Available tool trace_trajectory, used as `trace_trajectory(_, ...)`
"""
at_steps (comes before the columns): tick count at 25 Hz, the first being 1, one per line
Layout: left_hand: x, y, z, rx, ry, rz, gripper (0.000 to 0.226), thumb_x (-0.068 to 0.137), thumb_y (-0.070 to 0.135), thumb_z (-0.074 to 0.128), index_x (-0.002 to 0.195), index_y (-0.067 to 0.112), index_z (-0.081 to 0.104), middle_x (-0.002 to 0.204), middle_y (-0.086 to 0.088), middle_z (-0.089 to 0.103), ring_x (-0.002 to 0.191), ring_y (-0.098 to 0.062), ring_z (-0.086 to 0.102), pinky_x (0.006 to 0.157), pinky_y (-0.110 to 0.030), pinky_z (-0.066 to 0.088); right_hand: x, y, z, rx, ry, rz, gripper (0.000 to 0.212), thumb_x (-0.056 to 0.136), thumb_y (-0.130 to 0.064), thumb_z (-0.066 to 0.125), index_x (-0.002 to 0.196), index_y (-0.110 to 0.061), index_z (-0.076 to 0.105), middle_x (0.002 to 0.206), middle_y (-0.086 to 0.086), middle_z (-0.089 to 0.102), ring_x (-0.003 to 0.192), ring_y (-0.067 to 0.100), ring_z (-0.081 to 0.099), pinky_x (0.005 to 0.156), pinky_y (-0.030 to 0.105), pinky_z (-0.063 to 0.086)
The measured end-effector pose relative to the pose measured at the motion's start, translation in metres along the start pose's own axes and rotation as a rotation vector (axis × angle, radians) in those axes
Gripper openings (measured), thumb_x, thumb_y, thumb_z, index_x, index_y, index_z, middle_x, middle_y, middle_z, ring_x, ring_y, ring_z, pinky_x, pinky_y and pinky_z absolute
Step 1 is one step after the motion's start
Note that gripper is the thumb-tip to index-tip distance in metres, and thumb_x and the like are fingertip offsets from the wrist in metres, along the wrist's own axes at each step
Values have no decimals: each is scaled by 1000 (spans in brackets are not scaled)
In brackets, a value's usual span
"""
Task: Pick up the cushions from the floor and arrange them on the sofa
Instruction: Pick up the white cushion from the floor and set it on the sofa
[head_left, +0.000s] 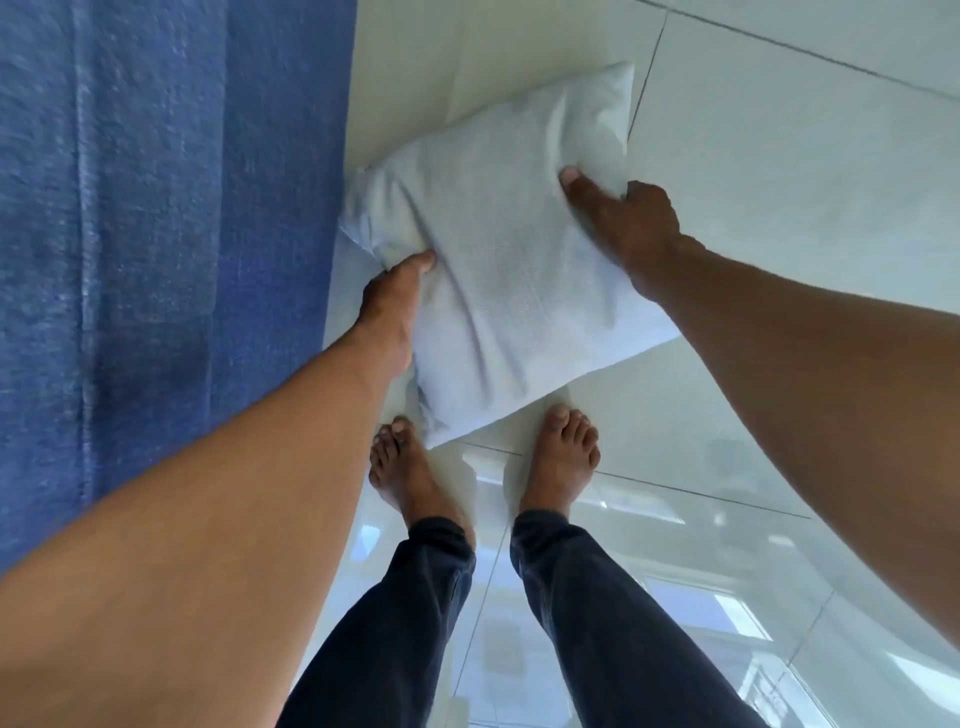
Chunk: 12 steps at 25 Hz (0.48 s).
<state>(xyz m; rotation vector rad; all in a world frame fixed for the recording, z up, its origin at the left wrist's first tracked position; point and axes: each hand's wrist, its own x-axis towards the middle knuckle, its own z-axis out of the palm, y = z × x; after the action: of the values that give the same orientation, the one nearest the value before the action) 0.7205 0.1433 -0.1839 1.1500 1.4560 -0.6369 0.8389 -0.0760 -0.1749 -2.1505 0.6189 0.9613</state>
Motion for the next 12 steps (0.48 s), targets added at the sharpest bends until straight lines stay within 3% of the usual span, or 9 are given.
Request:
trace_trajectory(4, -65, 10, 6, 44, -29, 34, 59, 70, 43, 78, 123, 18, 72, 114, -5, 77, 104, -29, 72, 102, -47, 57, -57, -8, -37, -13, 44, -19, 66, 74, -81, 67, 101, -21, 71, 98, -4, 70, 100, 24, 69, 90, 36, 57)
trace_trajectory(6, -103, 17, 5, 59, -34, 50, 41, 82, 38, 77, 117, 17, 71, 114, -5, 76, 105, -28, 71, 101, -45, 57, -90, -19, -62, -3, 70, -29, 63, 73, -82, 67, 89, -20, 70, 89, -5, 72, 94, 23, 72, 88, 38, 59)
trace_trajectory(9, -165, 30, -3, 37, -49, 83, 20, 94, 30, 71, 112, 19, 71, 112, -4, 76, 100, -24, 71, 96, -40, 58, -143, -42, -105, 66, 114, -29, 61, 72, -80, 71, 82, -20, 71, 82, -6, 72, 84, 18, 72, 77, 32, 58)
trace_trajectory(12, -238, 46, -16, 21, -66, 115, 4, 98, 27, 68, 96, 25, 71, 103, 0, 76, 91, -20, 71, 83, -32, 57, -203, -68, -150, 136, 151, -53, 54, 73, -76, 75, 71, -23, 63, 74, -11, 64, 72, 10, 65, 64, 24, 47)
